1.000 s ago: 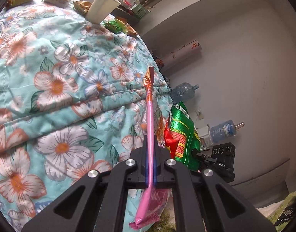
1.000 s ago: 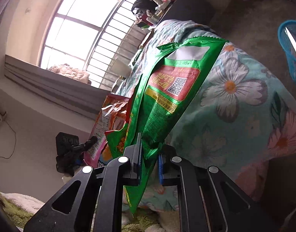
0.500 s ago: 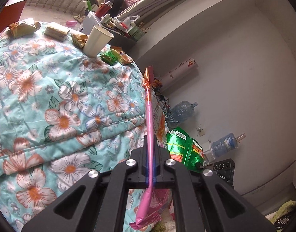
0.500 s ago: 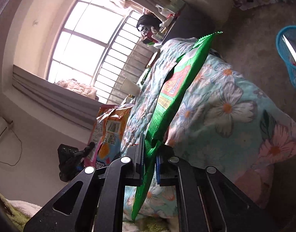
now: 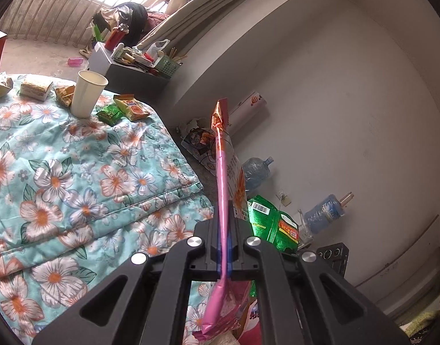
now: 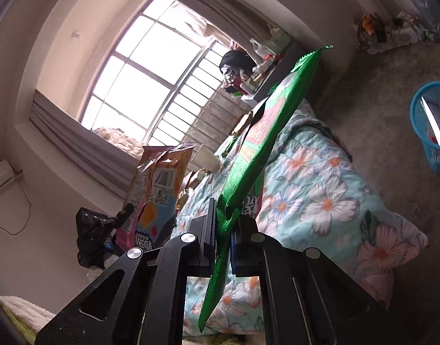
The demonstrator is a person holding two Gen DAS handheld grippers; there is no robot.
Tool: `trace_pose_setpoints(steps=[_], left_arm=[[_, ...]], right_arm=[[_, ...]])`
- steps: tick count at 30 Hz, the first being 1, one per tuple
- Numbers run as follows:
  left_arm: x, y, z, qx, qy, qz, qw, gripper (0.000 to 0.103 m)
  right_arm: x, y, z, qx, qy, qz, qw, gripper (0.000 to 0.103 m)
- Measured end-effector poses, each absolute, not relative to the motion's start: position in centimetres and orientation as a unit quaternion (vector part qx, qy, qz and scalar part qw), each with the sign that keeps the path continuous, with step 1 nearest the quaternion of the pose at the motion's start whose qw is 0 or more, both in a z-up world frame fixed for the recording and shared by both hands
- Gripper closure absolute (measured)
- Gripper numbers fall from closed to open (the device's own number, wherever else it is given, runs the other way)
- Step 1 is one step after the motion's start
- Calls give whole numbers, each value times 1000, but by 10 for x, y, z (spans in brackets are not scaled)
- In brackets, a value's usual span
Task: Collect trash
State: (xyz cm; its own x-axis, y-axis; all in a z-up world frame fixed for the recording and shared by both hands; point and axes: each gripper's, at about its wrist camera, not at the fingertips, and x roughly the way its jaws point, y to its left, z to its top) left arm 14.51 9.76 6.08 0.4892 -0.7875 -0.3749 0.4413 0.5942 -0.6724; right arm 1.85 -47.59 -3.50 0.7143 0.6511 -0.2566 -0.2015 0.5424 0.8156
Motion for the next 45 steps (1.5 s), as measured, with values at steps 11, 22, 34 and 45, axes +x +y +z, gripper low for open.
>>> trace_pose_setpoints(steps=[11,22,34,45], left_arm=[[155,-18,92,-204,319,-437,816,101],[183,-203,101,-92,315,-488,809,101],[254,-311,26,-56,371,-483,791,101],[294,-312,-21,-26,400,-454,795,101]], right_arm=[[5,-528,0,361,210,198,887,97],[29,-617,0,307,225,65,922,97],[128,-697,-94,140,352,-119,918,97],[230,-685,-280,22,462,-184,868,76]])
